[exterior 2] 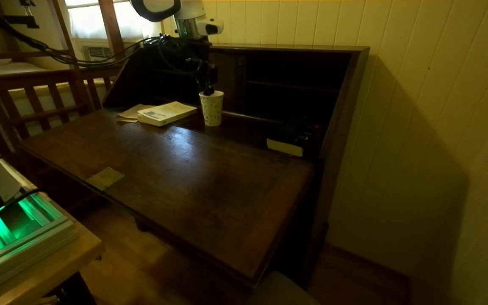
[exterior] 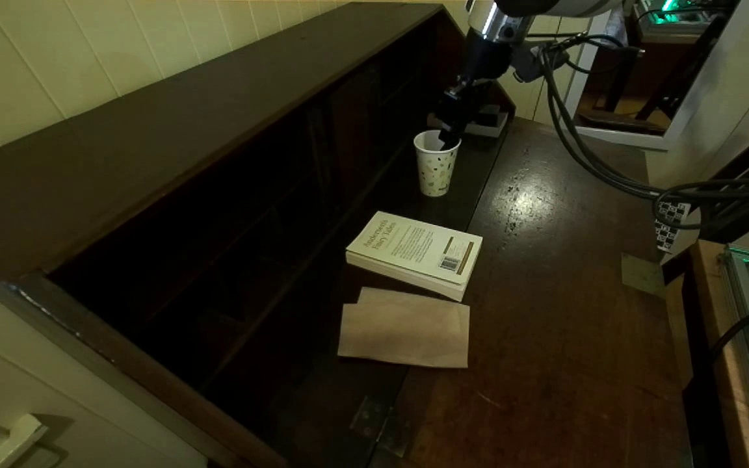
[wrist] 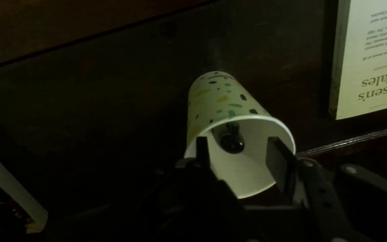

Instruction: Remove the marker from the cup

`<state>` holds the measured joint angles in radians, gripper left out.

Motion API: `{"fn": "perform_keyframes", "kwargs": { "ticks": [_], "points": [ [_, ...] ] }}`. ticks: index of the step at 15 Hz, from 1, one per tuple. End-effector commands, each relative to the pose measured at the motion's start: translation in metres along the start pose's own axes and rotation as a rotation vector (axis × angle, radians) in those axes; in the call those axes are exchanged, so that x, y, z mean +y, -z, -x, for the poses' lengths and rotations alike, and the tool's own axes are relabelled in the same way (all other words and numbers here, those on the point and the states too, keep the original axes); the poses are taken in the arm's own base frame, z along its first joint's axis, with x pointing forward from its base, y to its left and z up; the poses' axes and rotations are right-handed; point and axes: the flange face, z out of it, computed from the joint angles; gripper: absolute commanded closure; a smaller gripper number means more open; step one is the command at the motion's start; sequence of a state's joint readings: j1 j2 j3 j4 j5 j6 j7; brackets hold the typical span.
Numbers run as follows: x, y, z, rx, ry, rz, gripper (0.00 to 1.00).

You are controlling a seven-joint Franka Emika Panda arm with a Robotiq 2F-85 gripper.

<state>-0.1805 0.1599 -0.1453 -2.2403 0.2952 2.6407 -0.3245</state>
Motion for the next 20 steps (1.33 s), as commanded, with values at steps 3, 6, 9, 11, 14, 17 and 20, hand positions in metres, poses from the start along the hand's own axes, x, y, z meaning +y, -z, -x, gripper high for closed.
{"fn": "perform_keyframes", "kwargs": {
  "ticks": [3, 6, 9, 11, 14, 17, 20],
  "points": [
    [-0.001, -0.008, -0.003, 0.001, -0.008, 0.008, 0.97],
    [0.000, -0.009, -0.003, 0.002, -0.009, 0.012, 0.94],
    [0.000, -0.004, -0.004, 0.006, -0.013, 0.010, 0.94],
    [-0.001, 0.004, -0.005, 0.015, -0.011, 0.005, 0.94],
    [-0.001, 0.015, -0.007, 0.019, -0.013, -0.001, 0.94],
    [-0.002, 0.028, -0.009, 0.032, -0.014, -0.015, 0.94],
    [-0.003, 0.045, -0.010, 0.051, -0.014, -0.027, 0.94]
  ]
}}
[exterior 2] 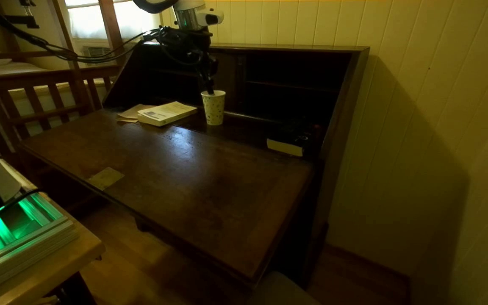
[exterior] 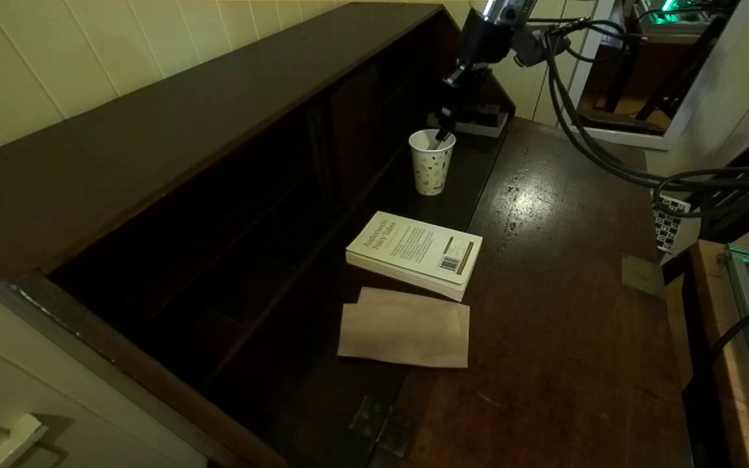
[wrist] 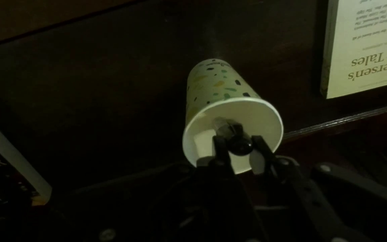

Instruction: Remove the marker from the cup

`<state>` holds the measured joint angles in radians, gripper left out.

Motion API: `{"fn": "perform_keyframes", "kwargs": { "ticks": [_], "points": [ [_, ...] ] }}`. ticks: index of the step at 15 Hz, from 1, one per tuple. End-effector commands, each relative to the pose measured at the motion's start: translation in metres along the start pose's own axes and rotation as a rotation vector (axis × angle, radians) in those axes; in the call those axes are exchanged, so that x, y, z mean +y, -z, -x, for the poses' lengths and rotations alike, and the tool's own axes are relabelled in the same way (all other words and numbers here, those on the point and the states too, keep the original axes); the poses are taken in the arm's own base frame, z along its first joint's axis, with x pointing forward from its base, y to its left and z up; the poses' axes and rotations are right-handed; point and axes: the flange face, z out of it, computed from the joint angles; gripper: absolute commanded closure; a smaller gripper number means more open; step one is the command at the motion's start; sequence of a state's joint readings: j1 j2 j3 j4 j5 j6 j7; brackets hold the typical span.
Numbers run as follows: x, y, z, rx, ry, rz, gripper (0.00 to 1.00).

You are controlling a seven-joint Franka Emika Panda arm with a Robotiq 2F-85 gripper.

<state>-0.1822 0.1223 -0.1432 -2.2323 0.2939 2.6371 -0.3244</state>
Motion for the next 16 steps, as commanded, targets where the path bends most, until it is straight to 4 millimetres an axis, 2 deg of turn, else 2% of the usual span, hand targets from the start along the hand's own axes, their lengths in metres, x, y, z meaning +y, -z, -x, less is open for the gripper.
{"fn": "perform_keyframes", "kwargs": {
  "ticks": [1, 9, 12, 16],
  "points": [
    [-0.001, 0.030, -0.002, 0.015, -0.017, -0.030, 0.94],
    [-0.002, 0.088, 0.007, 0.011, 0.015, -0.086, 0.94],
    [0.008, 0.111, 0.014, 0.027, 0.057, -0.079, 0.94],
    [0.029, 0.132, 0.025, 0.072, 0.153, -0.065, 0.94]
  ]
}}
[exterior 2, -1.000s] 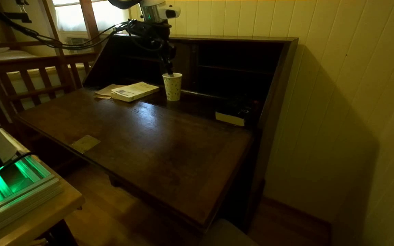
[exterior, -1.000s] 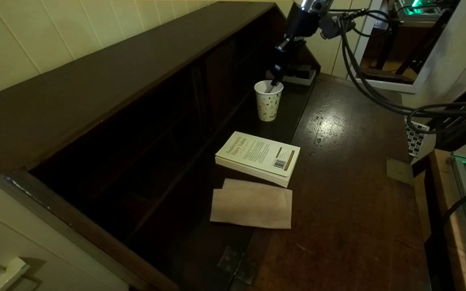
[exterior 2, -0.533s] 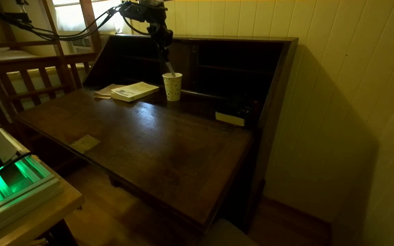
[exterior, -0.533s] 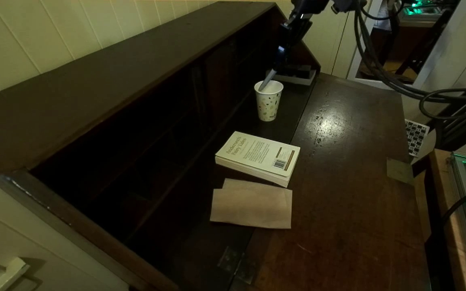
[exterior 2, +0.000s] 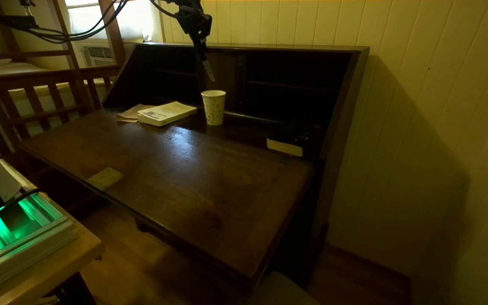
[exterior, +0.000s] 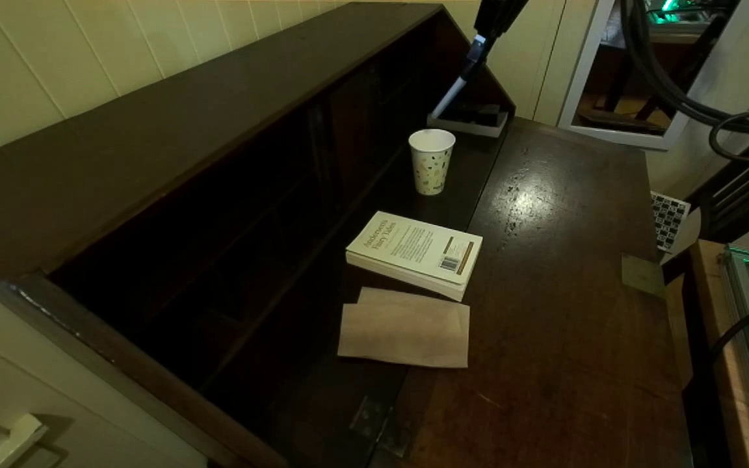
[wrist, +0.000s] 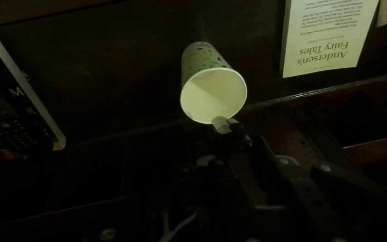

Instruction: Remove the marker from the cup

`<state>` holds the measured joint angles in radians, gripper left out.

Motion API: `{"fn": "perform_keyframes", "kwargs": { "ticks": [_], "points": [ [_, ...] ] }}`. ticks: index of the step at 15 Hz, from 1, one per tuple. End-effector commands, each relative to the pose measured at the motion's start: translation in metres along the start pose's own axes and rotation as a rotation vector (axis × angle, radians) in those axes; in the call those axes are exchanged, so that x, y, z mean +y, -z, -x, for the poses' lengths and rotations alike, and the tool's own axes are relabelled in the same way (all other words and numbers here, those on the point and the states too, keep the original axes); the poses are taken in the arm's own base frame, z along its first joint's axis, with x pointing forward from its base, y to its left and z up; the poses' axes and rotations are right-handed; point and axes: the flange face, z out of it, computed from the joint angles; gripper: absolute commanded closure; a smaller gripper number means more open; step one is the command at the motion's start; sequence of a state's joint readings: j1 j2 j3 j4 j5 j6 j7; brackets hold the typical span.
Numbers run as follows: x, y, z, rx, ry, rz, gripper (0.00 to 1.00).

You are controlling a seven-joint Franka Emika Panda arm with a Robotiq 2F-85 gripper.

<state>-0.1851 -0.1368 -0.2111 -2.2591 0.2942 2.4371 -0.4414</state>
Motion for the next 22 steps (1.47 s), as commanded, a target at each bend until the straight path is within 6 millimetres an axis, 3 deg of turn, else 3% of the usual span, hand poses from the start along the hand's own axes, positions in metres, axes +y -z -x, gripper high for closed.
{"fn": "perform_keyframes", "kwargs": {
  "ticks": [1, 5, 9, 13, 19, 20, 22],
  "points": [
    [0.013, 0.023, 0.021, 0.020, 0.114, 0.002, 0.94],
    [0.031, 0.029, 0.034, 0.038, 0.283, 0.017, 0.94],
    [0.053, 0.022, 0.040, 0.079, 0.403, 0.071, 0.94],
    [0.068, 0.003, 0.041, 0.145, 0.445, 0.134, 0.94],
    [0.074, -0.035, 0.037, 0.226, 0.390, 0.111, 0.94],
    [0.069, -0.027, 0.043, 0.199, 0.404, 0.108, 0.78],
    [0.070, -0.036, 0.042, 0.203, 0.391, 0.102, 0.78]
  ]
}}
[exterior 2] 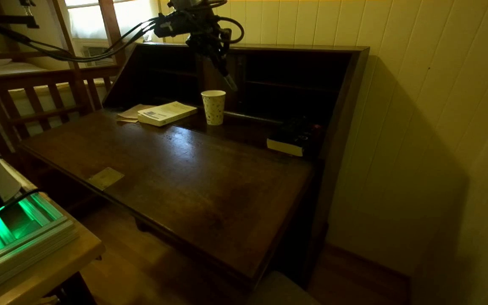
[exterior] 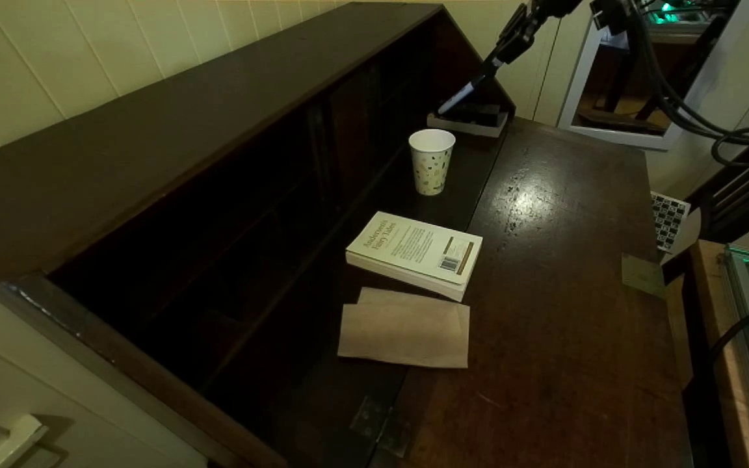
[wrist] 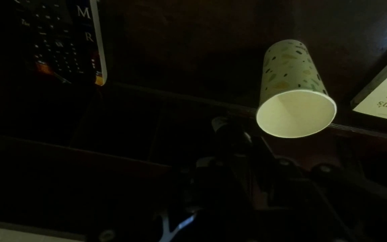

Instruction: Remove the marker from the cup

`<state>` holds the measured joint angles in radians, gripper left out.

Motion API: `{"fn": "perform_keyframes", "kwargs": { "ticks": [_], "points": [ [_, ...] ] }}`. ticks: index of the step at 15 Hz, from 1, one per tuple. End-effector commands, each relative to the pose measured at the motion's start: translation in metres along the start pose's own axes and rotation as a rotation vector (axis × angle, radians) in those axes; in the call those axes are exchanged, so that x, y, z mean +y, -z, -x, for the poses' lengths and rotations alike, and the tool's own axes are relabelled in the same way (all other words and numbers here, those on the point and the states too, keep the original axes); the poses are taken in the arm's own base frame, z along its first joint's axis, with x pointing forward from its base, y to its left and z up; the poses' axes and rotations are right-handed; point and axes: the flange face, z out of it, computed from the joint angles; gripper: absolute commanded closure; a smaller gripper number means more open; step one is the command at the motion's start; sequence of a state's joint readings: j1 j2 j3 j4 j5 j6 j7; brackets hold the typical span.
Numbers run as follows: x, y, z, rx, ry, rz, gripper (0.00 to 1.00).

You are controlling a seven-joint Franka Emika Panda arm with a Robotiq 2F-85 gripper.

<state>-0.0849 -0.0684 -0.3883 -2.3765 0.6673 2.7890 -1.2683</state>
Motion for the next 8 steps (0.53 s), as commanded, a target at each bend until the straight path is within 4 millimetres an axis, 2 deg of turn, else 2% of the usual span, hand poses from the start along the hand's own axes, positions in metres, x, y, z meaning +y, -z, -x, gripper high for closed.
{"fn": "perform_keyframes", "kwargs": {
  "ticks": [1, 7, 8],
  "points": [
    [0.0005, -0.0014, -0.0001, -0.001, -0.002, 0.001, 0.78],
    [0.0027, -0.0004, -0.0010, 0.001, -0.004, 0.005, 0.78],
    [0.0028, -0.0003, -0.0010, 0.002, -0.004, 0.005, 0.94]
  ]
}}
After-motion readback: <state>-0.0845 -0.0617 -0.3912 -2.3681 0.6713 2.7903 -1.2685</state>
